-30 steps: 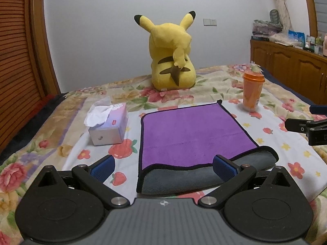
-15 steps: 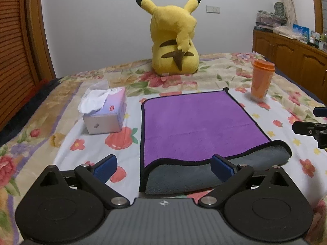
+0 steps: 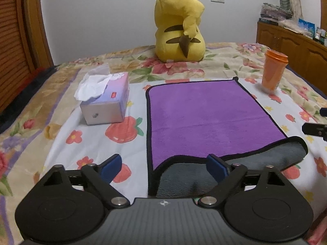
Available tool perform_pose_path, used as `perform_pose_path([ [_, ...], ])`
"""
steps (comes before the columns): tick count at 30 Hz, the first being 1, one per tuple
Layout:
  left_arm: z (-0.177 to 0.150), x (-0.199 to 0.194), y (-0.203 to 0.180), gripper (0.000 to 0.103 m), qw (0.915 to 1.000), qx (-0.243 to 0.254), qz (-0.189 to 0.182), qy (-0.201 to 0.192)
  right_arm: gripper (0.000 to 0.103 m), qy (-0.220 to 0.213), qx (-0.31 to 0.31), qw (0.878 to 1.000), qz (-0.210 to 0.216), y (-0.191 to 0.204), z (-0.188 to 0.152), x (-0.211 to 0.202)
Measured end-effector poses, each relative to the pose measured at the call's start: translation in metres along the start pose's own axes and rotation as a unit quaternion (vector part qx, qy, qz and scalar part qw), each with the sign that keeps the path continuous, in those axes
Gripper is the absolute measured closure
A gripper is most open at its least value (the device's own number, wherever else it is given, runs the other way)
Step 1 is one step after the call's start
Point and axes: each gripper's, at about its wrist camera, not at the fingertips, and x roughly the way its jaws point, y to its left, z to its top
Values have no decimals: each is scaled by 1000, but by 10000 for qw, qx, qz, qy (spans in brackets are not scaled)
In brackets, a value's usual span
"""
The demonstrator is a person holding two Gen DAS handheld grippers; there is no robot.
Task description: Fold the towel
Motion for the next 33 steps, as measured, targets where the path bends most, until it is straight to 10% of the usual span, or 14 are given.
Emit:
perform_pose_path([
  [14, -6, 27, 16, 42, 9972, -313, -387, 566, 1, 673, -27, 9974, 273, 3, -10, 24],
  [33, -17, 35, 11, 61, 9939, -190, -494, 972, 47, 1180, 279, 9910, 562, -4, -16, 35],
])
